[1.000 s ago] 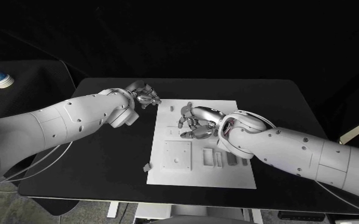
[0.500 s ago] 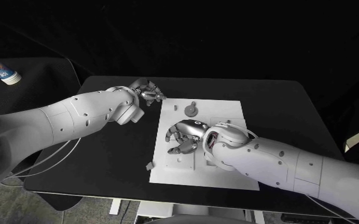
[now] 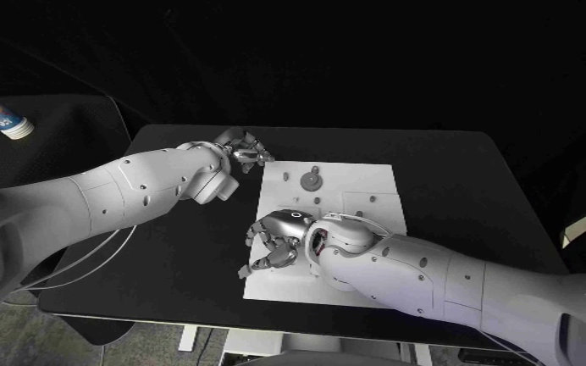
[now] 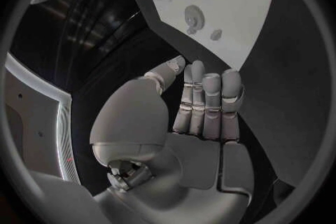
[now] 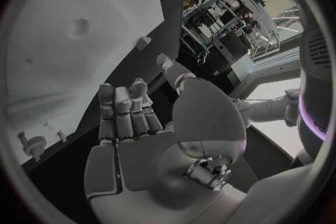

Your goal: Assemble the parts on the task board

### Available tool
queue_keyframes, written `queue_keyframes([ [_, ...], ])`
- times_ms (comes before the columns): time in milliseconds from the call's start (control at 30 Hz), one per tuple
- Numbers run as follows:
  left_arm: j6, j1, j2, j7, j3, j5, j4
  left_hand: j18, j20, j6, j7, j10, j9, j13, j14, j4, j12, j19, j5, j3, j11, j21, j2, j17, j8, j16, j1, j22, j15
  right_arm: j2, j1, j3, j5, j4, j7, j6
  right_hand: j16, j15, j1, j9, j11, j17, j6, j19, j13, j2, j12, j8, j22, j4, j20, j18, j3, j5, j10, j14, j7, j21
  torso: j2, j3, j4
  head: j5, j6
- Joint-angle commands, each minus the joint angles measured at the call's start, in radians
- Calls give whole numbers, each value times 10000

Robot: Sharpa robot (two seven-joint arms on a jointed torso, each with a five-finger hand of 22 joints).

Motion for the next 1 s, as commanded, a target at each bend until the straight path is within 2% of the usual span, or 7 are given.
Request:
queue_keyframes([
  [33,-104,8,49,56,6,102,13,202,34,-79,-15,2,11,-15,10,4,-41,-58,-36,-52,62,-50,31,-15,-18,-50,-103,-11,64,108,-27,-13,-252,-44,-19,288,42,-23,75,-13,10,-12,-73,6,-9,-4,65,-63,-12,11,-7,143,-80,-46,-12,34,-6,843,-3,-3,2,0,-1],
  [200,-117,9,81,25,6,101,16,203,33,-77,-16,5,12,-16,10,1,-42,-57,-34,-54,61,-53,39,-17,-17,-53,-101,-12,64,293,-45,-31,-300,-209,6,380,50,-24,86,-16,10,-10,-95,13,-8,16,73,-62,-12,16,-8,144,-88,-43,-8,41,-10,846,1,1,0,19,-16],
  [333,-127,10,112,19,6,101,11,204,32,-75,-17,7,13,-17,11,-1,-43,-57,-32,-55,61,-54,46,-18,-15,-56,-98,-12,64,492,-80,-180,-401,-447,3,443,72,-26,125,-9,9,-3,-78,31,-4,76,94,-24,-13,28,-9,148,-93,-36,3,57,-18,857,1,-3,-1,21,-28],
  [533,-143,10,144,3,7,101,7,205,31,-72,-18,9,15,-18,12,-3,-43,-56,-31,-55,60,-56,53,-19,-14,-58,-95,-13,64,649,-227,-218,-584,-618,-81,555,89,-29,157,1,6,2,-48,45,0,109,111,10,-12,33,-11,151,-93,-33,10,69,-14,866,3,-1,8,41,-59],
  [733,-161,11,177,-15,7,101,-3,206,29,-67,-20,13,17,-19,13,-7,-44,-55,-29,-55,58,-59,63,-20,-11,-61,-89,-14,64,782,-301,-309,-724,-746,-160,508,113,-32,183,24,2,10,38,62,5,130,134,78,-13,47,-12,154,-110,-35,14,82,12,877,0,-4,-6,56,-76],
  [1000,-158,11,191,-33,7,101,-4,207,28,-61,-22,18,20,-20,15,-11,-44,-54,-27,-55,57,-61,74,-22,-7,-65,-82,-15,64,872,-341,-321,-819,-886,-238,368,149,-39,247,55,-8,20,158,95,12,193,173,163,-13,62,-16,163,-104,-29,31,107,36,896,-1,1,-3,63,-75],
])
